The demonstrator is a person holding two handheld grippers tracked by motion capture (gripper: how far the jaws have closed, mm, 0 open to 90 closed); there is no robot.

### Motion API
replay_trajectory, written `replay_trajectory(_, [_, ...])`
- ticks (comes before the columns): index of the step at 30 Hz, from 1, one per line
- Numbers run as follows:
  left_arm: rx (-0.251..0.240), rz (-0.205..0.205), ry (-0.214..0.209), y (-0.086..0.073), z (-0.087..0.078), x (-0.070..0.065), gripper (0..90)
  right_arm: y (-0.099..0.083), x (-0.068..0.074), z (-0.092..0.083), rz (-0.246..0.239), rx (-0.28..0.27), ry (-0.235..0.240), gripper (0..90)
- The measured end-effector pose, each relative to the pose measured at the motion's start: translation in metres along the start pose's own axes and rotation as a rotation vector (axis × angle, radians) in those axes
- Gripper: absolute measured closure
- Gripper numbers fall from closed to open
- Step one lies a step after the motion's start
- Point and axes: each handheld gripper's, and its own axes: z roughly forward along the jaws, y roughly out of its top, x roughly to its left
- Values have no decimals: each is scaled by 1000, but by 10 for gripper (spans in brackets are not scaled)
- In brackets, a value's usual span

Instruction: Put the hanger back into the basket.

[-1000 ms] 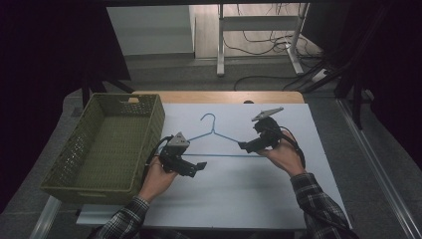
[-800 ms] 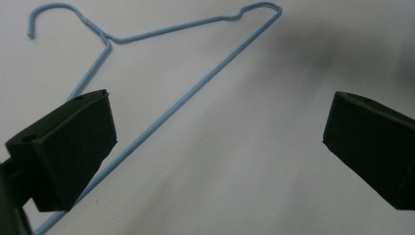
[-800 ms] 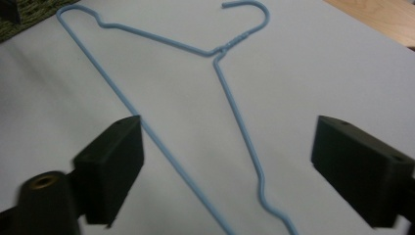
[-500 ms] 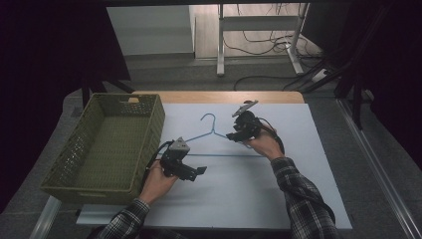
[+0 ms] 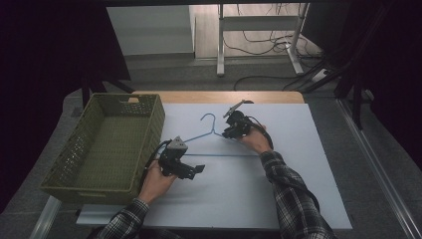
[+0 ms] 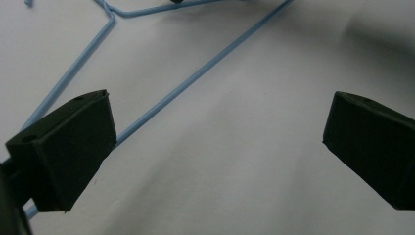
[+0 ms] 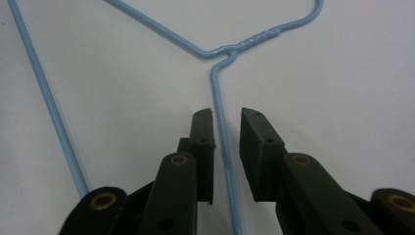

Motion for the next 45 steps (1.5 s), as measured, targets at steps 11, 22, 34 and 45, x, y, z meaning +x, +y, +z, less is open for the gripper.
replay_trajectory(11, [21,-12,38,0,3,4,8,-1,2,9,-77,24,-6,867])
replay_trajectory(22, [1,-63,109,17,-1,25,31,2,9,-12,-122,-30,-25,868])
replay_trajectory(34, [19,-61,223,32,29,42,178,0,14,-21,-121,-65,-28,868])
replay_trajectory(45, [78,45,283,57,55,53,379,0,17,-29,-127,-81,-24,868])
